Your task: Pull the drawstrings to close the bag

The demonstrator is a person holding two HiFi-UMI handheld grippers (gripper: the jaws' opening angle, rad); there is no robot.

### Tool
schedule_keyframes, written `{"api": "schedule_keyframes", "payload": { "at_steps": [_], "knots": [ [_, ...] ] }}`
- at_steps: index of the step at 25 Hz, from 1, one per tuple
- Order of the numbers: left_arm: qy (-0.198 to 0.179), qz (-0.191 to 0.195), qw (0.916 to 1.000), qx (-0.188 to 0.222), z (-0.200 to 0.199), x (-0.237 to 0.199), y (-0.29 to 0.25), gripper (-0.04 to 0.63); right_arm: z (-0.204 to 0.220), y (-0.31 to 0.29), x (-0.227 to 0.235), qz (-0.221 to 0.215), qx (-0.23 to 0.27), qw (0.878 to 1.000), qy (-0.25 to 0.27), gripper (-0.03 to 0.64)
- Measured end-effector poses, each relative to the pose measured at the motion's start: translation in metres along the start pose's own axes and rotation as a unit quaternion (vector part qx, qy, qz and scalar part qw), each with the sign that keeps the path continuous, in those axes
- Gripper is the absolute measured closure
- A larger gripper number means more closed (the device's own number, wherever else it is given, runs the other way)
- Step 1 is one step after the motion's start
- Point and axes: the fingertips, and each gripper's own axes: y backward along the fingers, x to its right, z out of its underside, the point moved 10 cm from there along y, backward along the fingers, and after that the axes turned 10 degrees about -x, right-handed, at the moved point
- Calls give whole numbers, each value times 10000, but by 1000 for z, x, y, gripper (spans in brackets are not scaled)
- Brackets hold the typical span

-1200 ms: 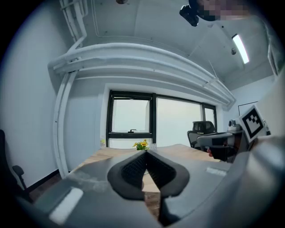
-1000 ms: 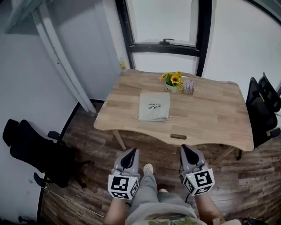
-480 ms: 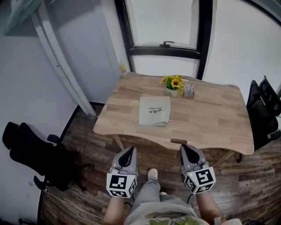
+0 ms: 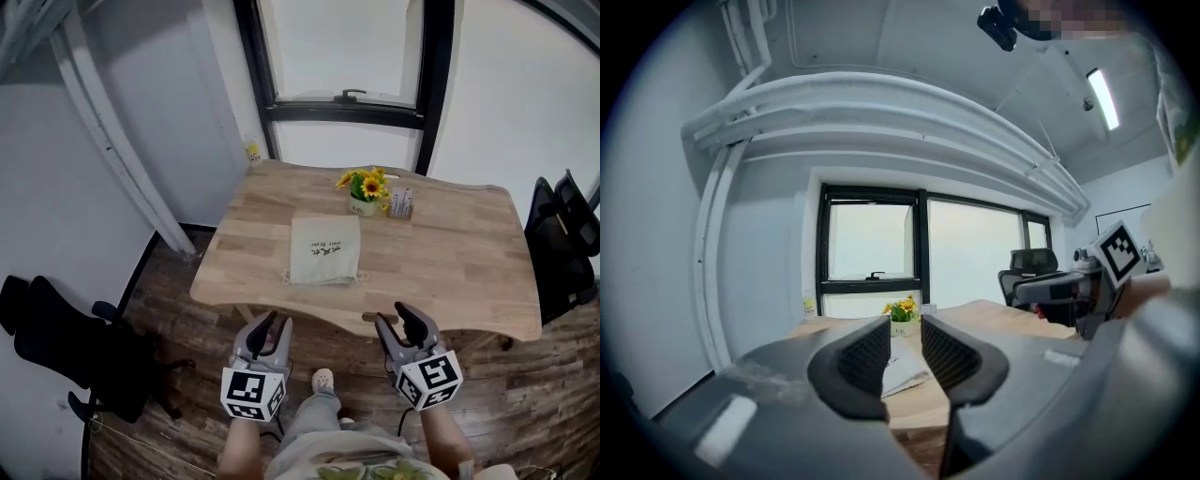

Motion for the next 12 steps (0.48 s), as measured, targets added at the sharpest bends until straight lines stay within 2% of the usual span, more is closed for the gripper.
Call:
{"api": "schedule_keyframes", "payload": {
  "at_steps": [5,12],
  "knots": [
    [-27,2,9999,-157,3,-19,-25,465,0,-26,10,-41,-203,9998,19,436],
    [153,-16,9994,-302,8,-51,-52,459,-5,-56,25,74,-388,9992,23,434]
  ]
}}
